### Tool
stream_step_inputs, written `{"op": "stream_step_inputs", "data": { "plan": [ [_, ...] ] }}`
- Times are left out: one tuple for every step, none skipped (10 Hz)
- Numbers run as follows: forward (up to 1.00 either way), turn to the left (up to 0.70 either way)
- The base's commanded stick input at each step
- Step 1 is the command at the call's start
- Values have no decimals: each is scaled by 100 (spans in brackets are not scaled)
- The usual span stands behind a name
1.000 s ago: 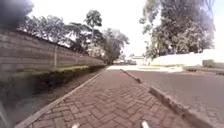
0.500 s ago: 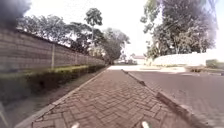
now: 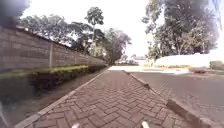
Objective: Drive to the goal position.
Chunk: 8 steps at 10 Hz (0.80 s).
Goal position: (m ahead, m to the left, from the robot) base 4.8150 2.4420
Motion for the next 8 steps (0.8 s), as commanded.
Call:
{"op": "stream_step_inputs", "data": {
  "plan": [
    [70,0],
    [70,0],
    [70,0],
    [70,0],
    [70,0],
    [70,0],
    [70,0],
    [70,0]
  ]
}}
